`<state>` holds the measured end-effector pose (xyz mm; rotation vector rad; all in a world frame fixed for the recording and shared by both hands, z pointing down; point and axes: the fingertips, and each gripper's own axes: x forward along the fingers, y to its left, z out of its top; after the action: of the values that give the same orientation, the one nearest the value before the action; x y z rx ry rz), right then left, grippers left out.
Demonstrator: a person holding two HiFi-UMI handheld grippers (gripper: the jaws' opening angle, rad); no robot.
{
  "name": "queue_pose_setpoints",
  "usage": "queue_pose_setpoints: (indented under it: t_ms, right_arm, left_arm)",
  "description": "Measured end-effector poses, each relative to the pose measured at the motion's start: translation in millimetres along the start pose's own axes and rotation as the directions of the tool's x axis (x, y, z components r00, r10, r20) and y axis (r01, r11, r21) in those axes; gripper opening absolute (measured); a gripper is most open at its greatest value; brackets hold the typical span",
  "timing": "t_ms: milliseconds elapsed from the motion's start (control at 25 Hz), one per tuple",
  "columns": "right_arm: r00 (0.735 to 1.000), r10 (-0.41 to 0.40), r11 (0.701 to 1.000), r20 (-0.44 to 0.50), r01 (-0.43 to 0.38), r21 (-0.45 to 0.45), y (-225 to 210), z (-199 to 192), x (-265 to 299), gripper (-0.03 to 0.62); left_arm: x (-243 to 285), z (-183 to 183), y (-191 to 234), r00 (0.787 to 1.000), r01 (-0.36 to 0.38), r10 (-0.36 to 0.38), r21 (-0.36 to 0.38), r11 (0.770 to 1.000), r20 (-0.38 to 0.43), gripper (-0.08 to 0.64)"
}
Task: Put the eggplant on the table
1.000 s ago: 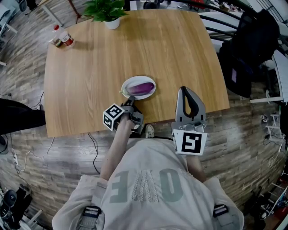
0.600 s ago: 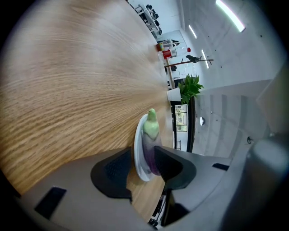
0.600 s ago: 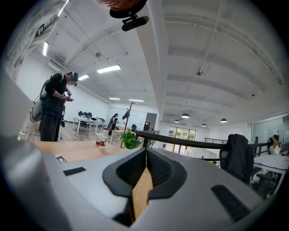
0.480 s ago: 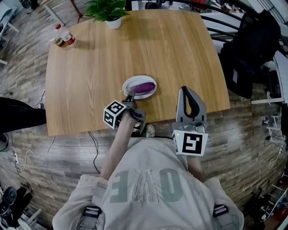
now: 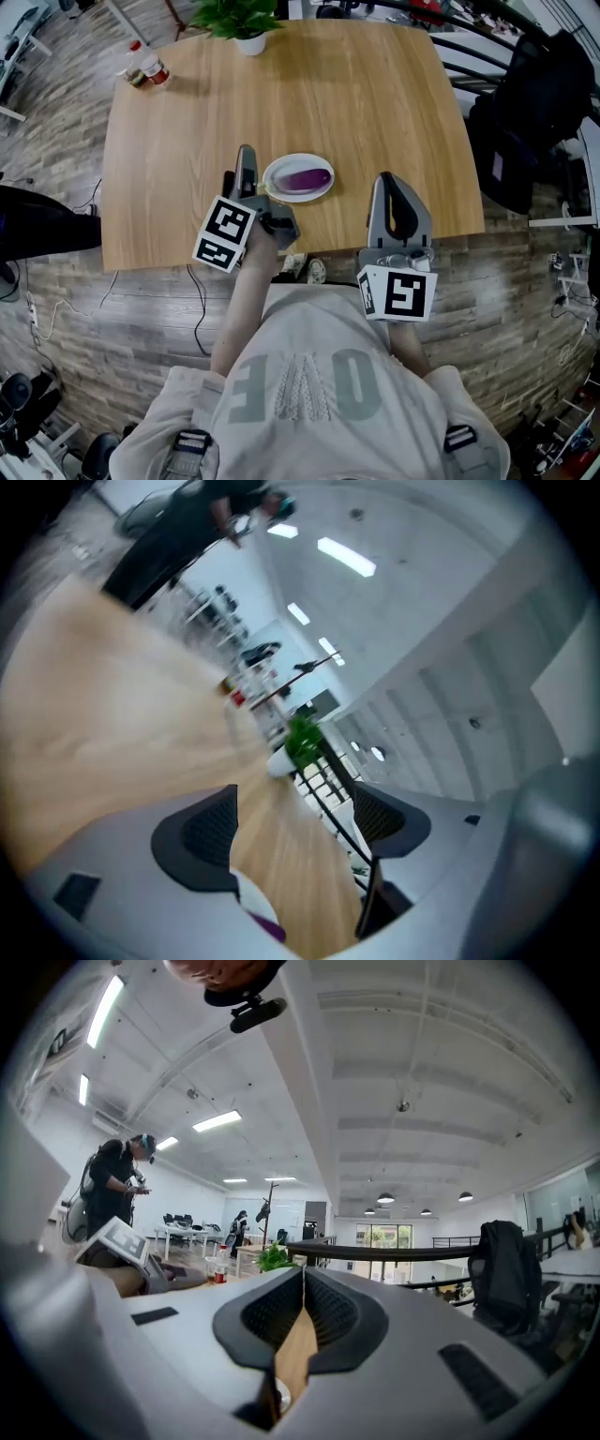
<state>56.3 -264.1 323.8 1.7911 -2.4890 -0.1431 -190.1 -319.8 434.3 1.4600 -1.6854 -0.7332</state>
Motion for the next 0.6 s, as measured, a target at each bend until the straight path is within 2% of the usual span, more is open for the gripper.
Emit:
queue_pose_setpoints:
  t_ms: [40, 80, 120, 160, 200, 240, 320, 440, 520, 560, 600]
  right_arm:
    - [1.0, 0.01, 1.0, 0.01, -0.011, 0.016, 5, 3, 3, 0.02]
    - [0.999, 0.022, 0.999, 0.025, -0.023, 0.022, 11, 8, 6, 0.02]
    - [0.998, 0.034, 0.999, 0.043, -0.035, 0.024, 17, 14, 9, 0.02]
    - [0.997, 0.047, 0.998, 0.064, -0.049, 0.025, 23, 22, 12, 0.02]
    - [0.995, 0.06, 0.998, 0.085, -0.063, 0.03, 28, 29, 15, 0.02]
    - [0.992, 0.073, 0.996, 0.104, -0.077, 0.038, 33, 36, 17, 0.02]
    - [0.986, 0.094, 0.993, 0.138, -0.103, 0.054, 40, 48, 22, 0.02]
    - [0.977, 0.121, 0.988, 0.175, -0.135, 0.068, 49, 62, 27, 0.02]
    - [0.972, 0.135, 0.986, 0.193, -0.152, 0.075, 53, 68, 29, 0.02]
    - [0.97, 0.139, 0.984, 0.2, -0.157, 0.078, 55, 70, 29, 0.02]
    - [0.969, 0.141, 0.984, 0.205, -0.161, 0.08, 57, 72, 29, 0.02]
  left_arm:
    - [-5, 24, -26, 0.994, 0.051, -0.063, 0.144, 0.988, 0.085, 0.369]
    - [-14, 45, -54, 0.977, 0.086, -0.138, 0.295, 0.952, 0.16, 0.37]
    - [-26, 63, -83, 0.951, 0.106, -0.22, 0.435, 0.894, 0.219, 0.37]
    - [-38, 76, -110, 0.919, 0.117, -0.301, 0.55, 0.827, 0.256, 0.37]
    - [-49, 84, -134, 0.889, 0.127, -0.372, 0.635, 0.762, 0.268, 0.37]
    - [-58, 88, -154, 0.866, 0.139, -0.428, 0.696, 0.704, 0.26, 0.37]
    - [-73, 86, -184, 0.838, 0.143, -0.499, 0.795, 0.59, 0.22, 0.37]
    - [-91, 76, -215, 0.804, 0.064, -0.565, 0.916, 0.395, 0.187, 0.37]
    - [-97, 69, -224, 0.802, 0.018, -0.577, 0.959, 0.281, 0.154, 0.37]
    - [-97, 66, -225, 0.809, 0.006, -0.573, 0.973, 0.23, 0.13, 0.368]
    - [-96, 63, -224, 0.818, 0.001, -0.565, 0.982, 0.188, 0.107, 0.368]
